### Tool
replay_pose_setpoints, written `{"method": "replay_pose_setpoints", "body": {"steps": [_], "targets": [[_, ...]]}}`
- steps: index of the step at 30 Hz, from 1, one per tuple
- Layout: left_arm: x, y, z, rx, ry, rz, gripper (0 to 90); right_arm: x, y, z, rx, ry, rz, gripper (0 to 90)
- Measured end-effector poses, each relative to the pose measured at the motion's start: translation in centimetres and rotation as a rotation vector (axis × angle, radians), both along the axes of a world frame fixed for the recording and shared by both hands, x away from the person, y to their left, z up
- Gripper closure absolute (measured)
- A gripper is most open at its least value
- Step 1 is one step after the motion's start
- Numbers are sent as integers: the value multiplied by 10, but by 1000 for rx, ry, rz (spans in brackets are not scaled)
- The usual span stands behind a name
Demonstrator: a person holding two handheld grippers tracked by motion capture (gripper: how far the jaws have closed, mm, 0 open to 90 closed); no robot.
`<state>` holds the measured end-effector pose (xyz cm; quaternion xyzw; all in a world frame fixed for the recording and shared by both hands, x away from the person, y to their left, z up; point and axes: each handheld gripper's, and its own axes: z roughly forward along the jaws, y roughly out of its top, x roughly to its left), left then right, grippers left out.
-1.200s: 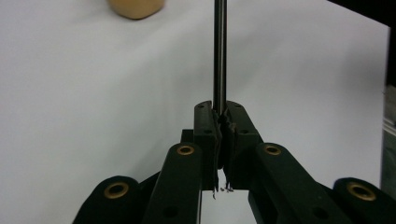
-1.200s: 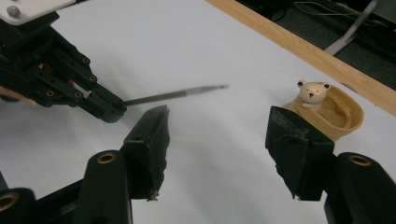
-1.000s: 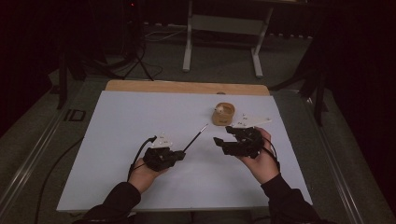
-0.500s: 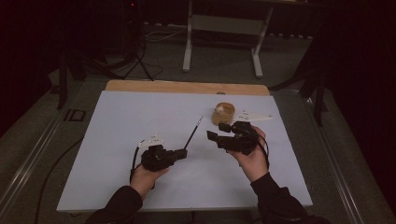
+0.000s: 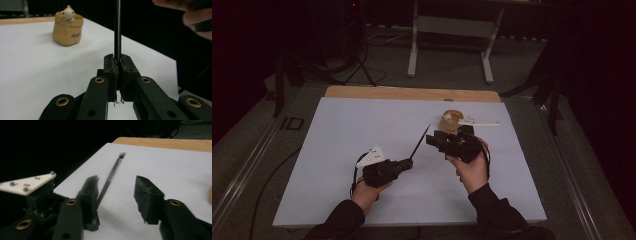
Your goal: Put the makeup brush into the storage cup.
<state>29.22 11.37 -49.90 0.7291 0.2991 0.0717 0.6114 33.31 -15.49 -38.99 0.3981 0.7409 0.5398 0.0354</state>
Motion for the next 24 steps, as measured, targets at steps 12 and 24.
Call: {"method": "replay_pose_setpoints", "body": {"steps": [12, 24], "targets": [[0, -1, 0, -23, -6, -14, 855, 6, 8, 3, 75, 60, -11, 745], [-1, -6, 1, 31, 9, -37, 851, 9, 16, -1, 85, 101, 40, 848]]}}
